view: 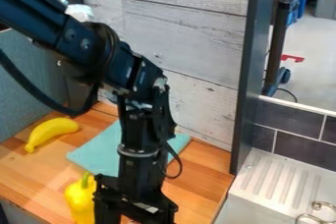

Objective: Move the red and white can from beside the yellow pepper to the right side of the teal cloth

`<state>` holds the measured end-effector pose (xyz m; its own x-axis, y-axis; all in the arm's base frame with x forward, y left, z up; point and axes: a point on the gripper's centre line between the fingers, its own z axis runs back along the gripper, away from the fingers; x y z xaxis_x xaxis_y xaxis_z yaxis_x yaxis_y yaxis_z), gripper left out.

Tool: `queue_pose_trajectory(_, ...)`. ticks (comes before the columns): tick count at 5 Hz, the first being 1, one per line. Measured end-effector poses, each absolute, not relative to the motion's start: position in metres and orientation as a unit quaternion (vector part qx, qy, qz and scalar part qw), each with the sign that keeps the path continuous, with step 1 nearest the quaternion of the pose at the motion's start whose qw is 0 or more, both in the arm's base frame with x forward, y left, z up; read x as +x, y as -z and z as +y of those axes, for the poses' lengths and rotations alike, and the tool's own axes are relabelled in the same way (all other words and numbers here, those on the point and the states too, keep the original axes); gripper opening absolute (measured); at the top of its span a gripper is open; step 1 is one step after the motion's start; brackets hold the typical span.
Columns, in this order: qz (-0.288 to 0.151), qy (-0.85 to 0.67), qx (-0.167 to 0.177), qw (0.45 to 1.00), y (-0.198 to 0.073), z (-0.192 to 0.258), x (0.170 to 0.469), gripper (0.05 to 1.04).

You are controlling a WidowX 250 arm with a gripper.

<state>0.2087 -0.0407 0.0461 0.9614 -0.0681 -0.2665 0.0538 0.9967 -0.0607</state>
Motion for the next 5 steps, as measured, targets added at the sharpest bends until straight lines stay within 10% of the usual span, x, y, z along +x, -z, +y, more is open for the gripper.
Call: queue_pose_trajectory(5,0.071,0.048,-0.016,0.996,-0.039,-0.030,0.307,1.002)
